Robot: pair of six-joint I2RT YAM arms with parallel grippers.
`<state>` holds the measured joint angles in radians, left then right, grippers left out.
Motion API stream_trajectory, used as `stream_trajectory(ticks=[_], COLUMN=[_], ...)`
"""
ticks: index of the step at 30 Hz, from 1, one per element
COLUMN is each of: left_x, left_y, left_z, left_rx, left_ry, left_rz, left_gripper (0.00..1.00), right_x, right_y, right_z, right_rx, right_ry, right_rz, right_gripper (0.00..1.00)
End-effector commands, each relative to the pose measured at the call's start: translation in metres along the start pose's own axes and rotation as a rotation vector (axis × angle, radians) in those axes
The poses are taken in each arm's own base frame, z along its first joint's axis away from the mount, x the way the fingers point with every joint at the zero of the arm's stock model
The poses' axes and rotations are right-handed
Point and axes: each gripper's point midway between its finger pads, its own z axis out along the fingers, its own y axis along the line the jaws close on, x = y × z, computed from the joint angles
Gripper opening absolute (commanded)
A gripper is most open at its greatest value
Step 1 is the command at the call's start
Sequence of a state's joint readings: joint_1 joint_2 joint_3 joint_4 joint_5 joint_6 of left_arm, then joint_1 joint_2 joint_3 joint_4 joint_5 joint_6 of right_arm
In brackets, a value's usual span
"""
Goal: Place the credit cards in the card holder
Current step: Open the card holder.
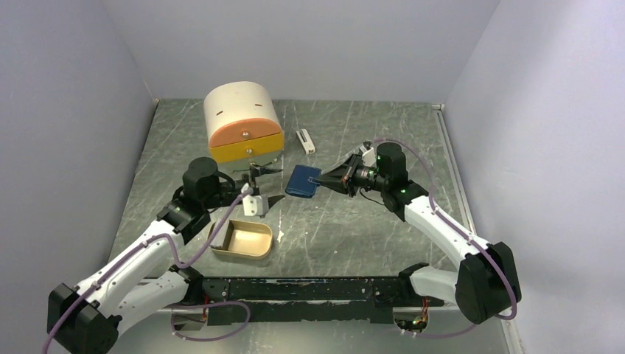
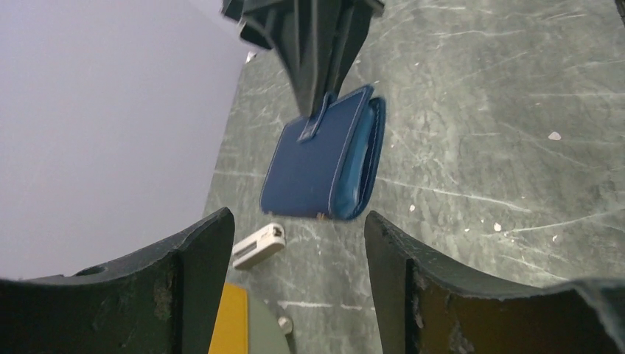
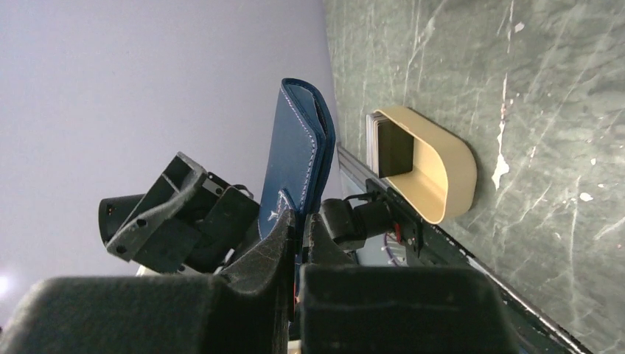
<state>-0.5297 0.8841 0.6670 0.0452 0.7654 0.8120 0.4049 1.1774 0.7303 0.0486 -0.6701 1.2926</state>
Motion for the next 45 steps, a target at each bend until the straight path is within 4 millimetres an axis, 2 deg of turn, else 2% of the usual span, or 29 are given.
stream_trajectory(ticks=[1, 5, 10, 18, 20, 24, 26, 27, 28, 31, 33, 36, 39, 42, 45], left_x=[-0.024, -0.015, -0.013, 0.004, 0.006, 0.006, 0.005, 0.003, 0.001, -0.008, -0.015, -0.028, -0.035, -0.03, -0.018], left_y=[0.011, -0.004, -0.013, -0.026, -0.024, -0.013, -0.008, -0.005, -0.001, 0.01, 0.013, 0.012, 0.01, 0.018, 0.02], left_z=[0.015, 0.028, 0.037, 0.044, 0.044, 0.043, 0.042, 0.041, 0.04, 0.035, 0.031, 0.025, 0.019, 0.012, 0.011], left_rx=[0.003, 0.065, 0.08, 0.104, 0.092, 0.03, -0.004, -0.03, -0.061, -0.148, -0.2, -0.239, -0.283, -0.393, -0.43], left_ry=[-0.036, 0.0, 0.01, 0.111, 0.125, 0.151, 0.147, 0.142, 0.135, 0.118, 0.095, 0.038, -0.013, -0.014, 0.049], left_rz=[0.163, 0.163, 0.172, 0.206, 0.209, 0.168, 0.149, 0.13, 0.104, -0.035, -0.184, -0.333, -0.484, -0.676, -0.855], left_gripper=[0.7, 0.68, 0.67, 0.65, 0.57, 0.26, 0.16, 0.1, 0.09, 0.09, 0.09, 0.09, 0.09, 0.09, 0.09], right_x=[0.012, 0.017, 0.019, 0.022, 0.023, 0.024, 0.022, 0.021, 0.019, 0.011, -0.006, -0.02, -0.025, -0.029, -0.027], right_y=[0.011, 0.013, 0.013, 0.008, 0.009, 0.009, 0.006, 0.006, 0.006, -0.005, -0.007, 0.006, 0.028, 0.046, 0.059], right_z=[0.003, 0.004, 0.003, 0.003, 0.003, 0.004, 0.005, 0.006, 0.006, 0.006, 0.001, -0.009, -0.02, -0.025, -0.028], right_rx=[-0.057, -0.072, -0.077, -0.077, -0.084, -0.084, -0.07, -0.065, -0.06, 0.014, 0.062, 0.038, -0.035, -0.085, -0.128], right_ry=[0.054, 0.069, 0.074, 0.071, 0.075, 0.075, 0.068, 0.067, 0.065, 0.034, -0.057, -0.162, -0.253, -0.358, -0.446], right_rz=[0.019, 0.02, 0.02, 0.04, 0.04, 0.015, -0.026, -0.065, -0.114, -0.244, -0.395, -0.592, -0.79, -0.999, -1.211], right_gripper=[0.0, 0.0, 0.0, 0.0, 0.0, 0.0, 0.0, 0.01, 0.07, 0.35, 0.49, 0.56, 0.59, 0.61, 0.62])
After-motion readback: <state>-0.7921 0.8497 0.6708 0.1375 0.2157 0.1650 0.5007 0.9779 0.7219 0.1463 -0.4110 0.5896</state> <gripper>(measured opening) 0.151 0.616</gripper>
